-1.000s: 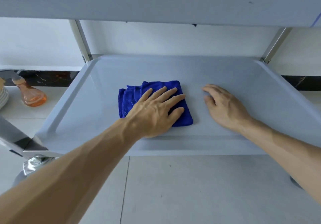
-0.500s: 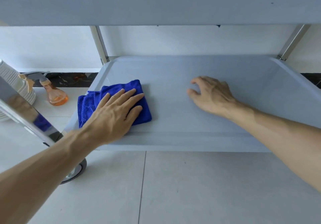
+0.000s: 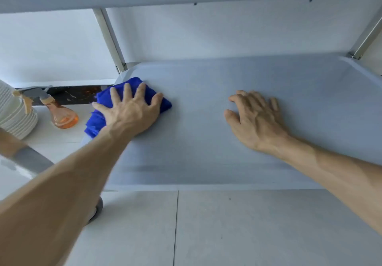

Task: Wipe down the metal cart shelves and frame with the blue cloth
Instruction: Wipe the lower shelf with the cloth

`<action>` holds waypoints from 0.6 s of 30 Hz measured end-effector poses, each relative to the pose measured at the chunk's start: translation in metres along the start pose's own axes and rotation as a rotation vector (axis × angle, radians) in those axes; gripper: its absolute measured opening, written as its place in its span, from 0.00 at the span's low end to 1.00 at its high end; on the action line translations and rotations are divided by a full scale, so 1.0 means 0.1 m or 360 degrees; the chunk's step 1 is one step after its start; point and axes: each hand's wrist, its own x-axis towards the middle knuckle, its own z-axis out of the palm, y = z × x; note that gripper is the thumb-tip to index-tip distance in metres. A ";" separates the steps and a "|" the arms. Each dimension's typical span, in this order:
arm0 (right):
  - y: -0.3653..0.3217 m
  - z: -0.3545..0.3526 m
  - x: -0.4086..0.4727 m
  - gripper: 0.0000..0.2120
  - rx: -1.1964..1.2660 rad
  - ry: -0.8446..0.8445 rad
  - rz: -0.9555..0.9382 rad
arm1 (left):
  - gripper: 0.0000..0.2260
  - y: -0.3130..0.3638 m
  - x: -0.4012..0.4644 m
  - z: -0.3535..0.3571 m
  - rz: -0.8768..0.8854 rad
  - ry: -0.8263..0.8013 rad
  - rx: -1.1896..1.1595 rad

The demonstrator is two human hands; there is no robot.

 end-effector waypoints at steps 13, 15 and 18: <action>0.03 -0.01 0.00 0.25 0.0048 0.0023 -0.0027 | 0.31 0.08 -0.51 0.01 0.0741 0.0004 -0.0119; 0.01 0.00 0.00 0.26 0.0051 0.0018 -0.0036 | 0.31 -0.22 -0.27 -0.06 0.0490 0.0003 -0.0060; 0.01 0.03 0.01 0.26 0.0045 0.0026 -0.0026 | 0.27 -0.34 0.11 -0.08 0.0151 -0.0005 -0.0041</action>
